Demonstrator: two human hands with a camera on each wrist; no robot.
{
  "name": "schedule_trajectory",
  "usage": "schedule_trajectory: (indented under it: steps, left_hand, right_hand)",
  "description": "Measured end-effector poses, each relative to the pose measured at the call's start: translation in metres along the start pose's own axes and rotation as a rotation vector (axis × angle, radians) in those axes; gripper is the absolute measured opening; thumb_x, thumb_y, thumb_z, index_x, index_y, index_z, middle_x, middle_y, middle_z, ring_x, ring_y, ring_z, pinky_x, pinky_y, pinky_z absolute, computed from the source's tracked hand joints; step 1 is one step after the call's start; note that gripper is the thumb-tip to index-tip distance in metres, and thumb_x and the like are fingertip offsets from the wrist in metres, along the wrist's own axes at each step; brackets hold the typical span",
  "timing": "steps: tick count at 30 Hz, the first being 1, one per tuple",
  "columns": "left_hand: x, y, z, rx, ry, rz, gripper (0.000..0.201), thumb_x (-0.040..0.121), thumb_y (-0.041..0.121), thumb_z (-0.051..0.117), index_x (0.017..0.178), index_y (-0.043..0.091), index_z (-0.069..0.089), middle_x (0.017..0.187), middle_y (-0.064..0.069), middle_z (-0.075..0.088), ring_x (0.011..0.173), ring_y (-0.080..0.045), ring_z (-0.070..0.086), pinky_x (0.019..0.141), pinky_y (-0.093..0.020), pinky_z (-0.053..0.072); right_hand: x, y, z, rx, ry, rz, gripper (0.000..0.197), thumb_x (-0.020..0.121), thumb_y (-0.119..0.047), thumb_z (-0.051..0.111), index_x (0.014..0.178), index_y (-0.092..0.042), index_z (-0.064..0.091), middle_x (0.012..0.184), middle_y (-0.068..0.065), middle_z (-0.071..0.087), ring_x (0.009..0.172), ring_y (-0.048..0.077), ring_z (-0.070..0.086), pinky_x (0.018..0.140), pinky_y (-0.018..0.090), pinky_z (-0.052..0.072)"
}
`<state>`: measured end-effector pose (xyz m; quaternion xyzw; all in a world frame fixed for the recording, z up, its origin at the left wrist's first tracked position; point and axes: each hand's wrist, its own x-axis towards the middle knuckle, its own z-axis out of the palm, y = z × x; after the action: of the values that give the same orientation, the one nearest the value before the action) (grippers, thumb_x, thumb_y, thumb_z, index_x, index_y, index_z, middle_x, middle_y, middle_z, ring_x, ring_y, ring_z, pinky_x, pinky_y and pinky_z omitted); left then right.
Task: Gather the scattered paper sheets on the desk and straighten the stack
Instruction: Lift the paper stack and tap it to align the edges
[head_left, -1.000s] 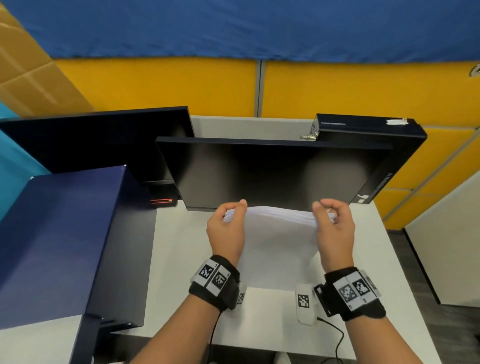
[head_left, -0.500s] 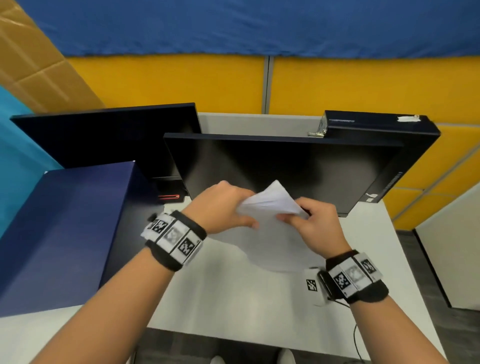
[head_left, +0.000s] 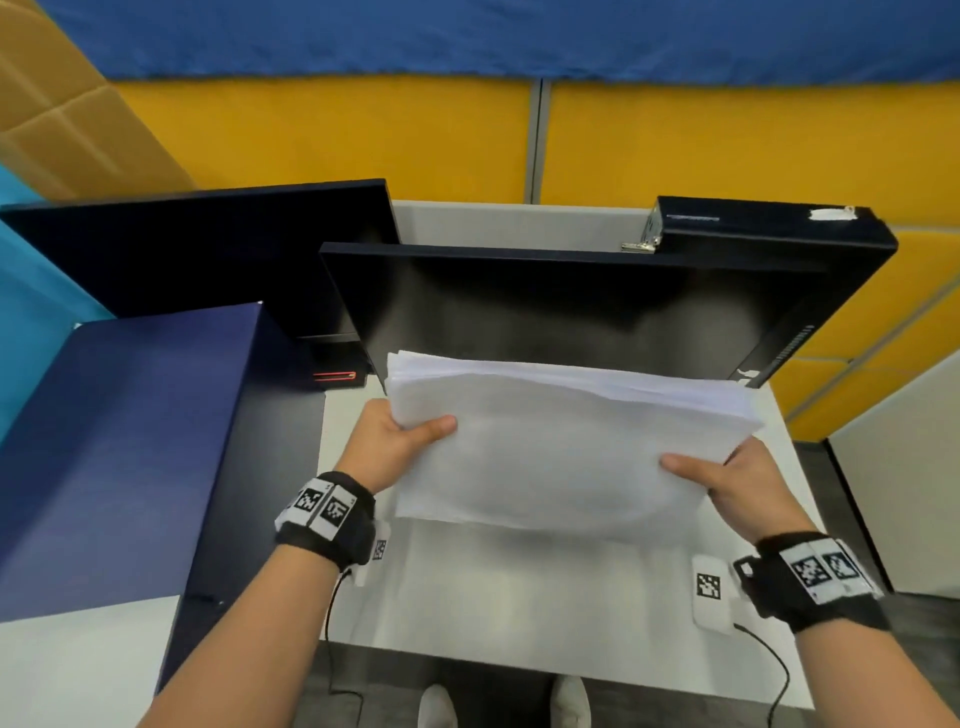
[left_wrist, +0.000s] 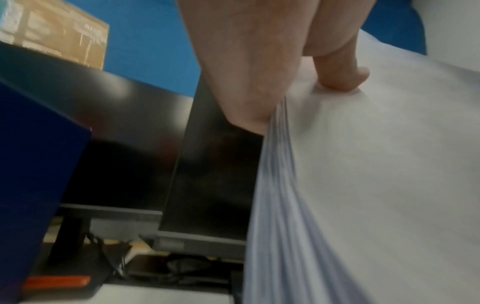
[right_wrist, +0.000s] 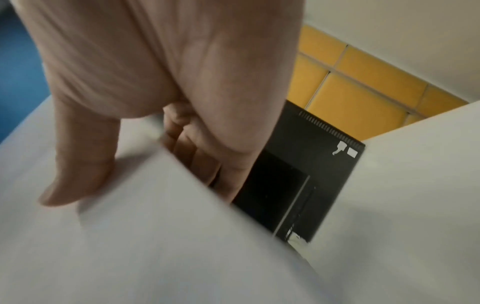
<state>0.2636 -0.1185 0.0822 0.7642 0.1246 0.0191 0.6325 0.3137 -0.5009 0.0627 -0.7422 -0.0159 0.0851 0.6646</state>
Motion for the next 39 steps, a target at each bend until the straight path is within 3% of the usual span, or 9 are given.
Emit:
schedule_trajectory:
  steps: [2, 7, 16, 20, 24, 26, 28, 33, 39]
  left_hand:
    - [0.0, -0.013, 0.014, -0.015, 0.036, -0.018, 0.019, 0.08, 0.009, 0.082, 0.092, 0.025, 0.078, 0.089, 0.009, 0.08, 0.086, -0.009, 0.076, 0.084, -0.037, 0.06]
    - [-0.004, -0.035, 0.032, -0.041, 0.131, 0.049, 0.023, 0.081, 0.008, 0.081, 0.101, 0.019, 0.076, 0.084, 0.023, 0.076, 0.085, 0.005, 0.073, 0.078, -0.016, 0.056]
    - [-0.001, -0.094, 0.052, 0.134, 0.038, -0.122, 0.032, 0.062, 0.011, 0.095, 0.086, 0.022, 0.077, 0.077, 0.019, 0.076, 0.073, 0.012, 0.07, 0.068, -0.008, 0.052]
    - [0.006, -0.106, 0.066, 0.102, 0.066, -0.143, 0.025, 0.069, 0.011, 0.091, 0.091, 0.014, 0.08, 0.084, 0.009, 0.076, 0.069, 0.014, 0.068, 0.067, -0.009, 0.049]
    - [0.01, -0.093, 0.053, 0.098, 0.097, -0.063, 0.024, 0.07, 0.015, 0.09, 0.092, 0.012, 0.081, 0.087, 0.008, 0.078, 0.077, 0.006, 0.072, 0.069, -0.007, 0.05]
    - [0.009, -0.093, 0.044, 0.111, 0.084, -0.021, 0.031, 0.068, 0.016, 0.092, 0.097, 0.017, 0.08, 0.094, 0.01, 0.079, 0.085, 0.004, 0.072, 0.076, -0.008, 0.052]
    - [0.01, -0.1, 0.044, 0.149, 0.033, -0.035, 0.04, 0.07, 0.014, 0.09, 0.107, 0.02, 0.078, 0.105, 0.014, 0.077, 0.093, 0.003, 0.071, 0.082, -0.011, 0.052]
    - [0.017, -0.105, 0.061, 0.173, 0.128, -0.124, 0.009, 0.075, 0.012, 0.086, 0.074, 0.016, 0.078, 0.069, 0.014, 0.072, 0.061, -0.006, 0.065, 0.059, -0.011, 0.046]
    - [0.017, -0.102, 0.056, 0.114, 0.131, -0.097, 0.021, 0.071, 0.016, 0.089, 0.091, 0.014, 0.081, 0.086, 0.006, 0.079, 0.078, -0.002, 0.074, 0.071, -0.014, 0.054]
  right_hand:
    - [-0.002, 0.008, 0.008, -0.01, 0.023, 0.011, 0.043, 0.072, 0.0, 0.081, 0.109, -0.02, 0.072, 0.105, 0.001, 0.077, 0.096, 0.014, 0.073, 0.081, 0.034, 0.056]
    - [-0.01, 0.013, 0.017, -0.078, 0.198, -0.1, 0.034, 0.072, 0.0, 0.081, 0.093, -0.025, 0.071, 0.08, -0.026, 0.074, 0.077, -0.01, 0.068, 0.07, 0.007, 0.052]
    - [-0.013, 0.082, 0.011, -0.189, 0.179, 0.093, 0.036, 0.065, -0.008, 0.089, 0.096, -0.015, 0.073, 0.091, -0.008, 0.077, 0.081, 0.003, 0.072, 0.067, 0.011, 0.053]
    - [-0.009, 0.096, 0.023, -0.124, 0.284, 0.211, 0.028, 0.069, -0.007, 0.087, 0.06, -0.017, 0.062, 0.045, -0.012, 0.063, 0.038, 0.006, 0.058, 0.046, 0.01, 0.045]
    - [-0.003, 0.081, 0.016, -0.125, 0.307, 0.086, 0.021, 0.07, -0.017, 0.087, 0.073, -0.006, 0.07, 0.063, 0.006, 0.064, 0.054, 0.016, 0.057, 0.059, 0.018, 0.049]
    - [-0.004, 0.071, 0.014, -0.145, 0.25, 0.042, 0.02, 0.075, -0.012, 0.083, 0.09, -0.012, 0.07, 0.082, -0.002, 0.07, 0.068, -0.002, 0.067, 0.066, 0.003, 0.047]
    - [-0.002, 0.076, 0.014, -0.159, 0.184, -0.02, 0.038, 0.072, -0.001, 0.083, 0.105, -0.013, 0.069, 0.097, -0.007, 0.074, 0.089, -0.002, 0.069, 0.08, 0.009, 0.052]
    - [0.006, 0.092, 0.021, -0.247, 0.207, 0.045, 0.021, 0.076, -0.004, 0.08, 0.076, -0.024, 0.074, 0.079, -0.007, 0.074, 0.077, 0.017, 0.067, 0.063, 0.008, 0.048]
    - [0.008, 0.084, 0.016, -0.249, 0.247, 0.009, 0.014, 0.079, -0.009, 0.078, 0.082, -0.018, 0.069, 0.075, -0.003, 0.071, 0.072, 0.011, 0.065, 0.061, 0.004, 0.045]
